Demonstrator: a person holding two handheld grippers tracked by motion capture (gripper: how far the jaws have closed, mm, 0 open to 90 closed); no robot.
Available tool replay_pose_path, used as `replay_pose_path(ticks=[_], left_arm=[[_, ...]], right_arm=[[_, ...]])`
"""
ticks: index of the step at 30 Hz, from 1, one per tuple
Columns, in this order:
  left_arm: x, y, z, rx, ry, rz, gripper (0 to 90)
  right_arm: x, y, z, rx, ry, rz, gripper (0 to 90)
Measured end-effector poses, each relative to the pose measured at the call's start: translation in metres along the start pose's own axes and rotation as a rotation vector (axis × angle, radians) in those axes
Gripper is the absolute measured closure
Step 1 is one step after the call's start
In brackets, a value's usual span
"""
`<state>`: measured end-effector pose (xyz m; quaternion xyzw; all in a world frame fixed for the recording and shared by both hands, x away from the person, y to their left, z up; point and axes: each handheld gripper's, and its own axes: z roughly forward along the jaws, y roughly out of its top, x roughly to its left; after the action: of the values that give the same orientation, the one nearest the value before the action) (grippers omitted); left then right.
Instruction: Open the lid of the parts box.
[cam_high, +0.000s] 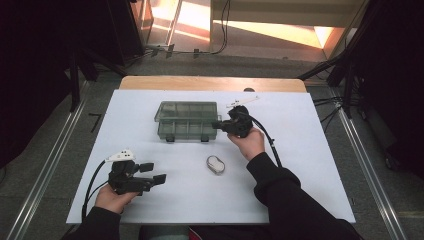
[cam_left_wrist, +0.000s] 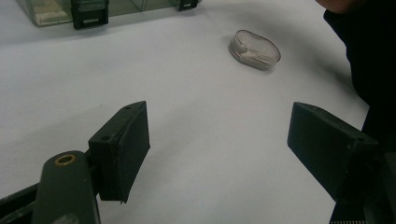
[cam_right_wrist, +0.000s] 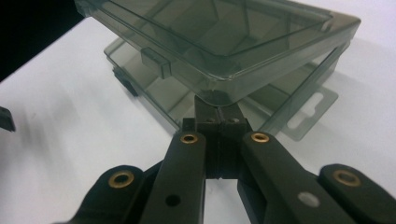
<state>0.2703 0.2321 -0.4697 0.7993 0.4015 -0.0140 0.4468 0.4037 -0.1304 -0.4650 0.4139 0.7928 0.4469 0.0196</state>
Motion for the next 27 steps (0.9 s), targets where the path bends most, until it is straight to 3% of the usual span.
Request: replay_pose_path(ticks=[18,27], left_arm=[[0.001,0.001,-0.001,-0.005,0.027,0.000,21.2],[0.004,0.007,0.001,-0.002,0.044,0.000,21.2]], right_arm=[[-0.004,0.023,-0.003,-0.055,-0.011,0.015,87.4],[-0.004,0.027,-0.002,-0.048,-0.027,0.011,87.4]])
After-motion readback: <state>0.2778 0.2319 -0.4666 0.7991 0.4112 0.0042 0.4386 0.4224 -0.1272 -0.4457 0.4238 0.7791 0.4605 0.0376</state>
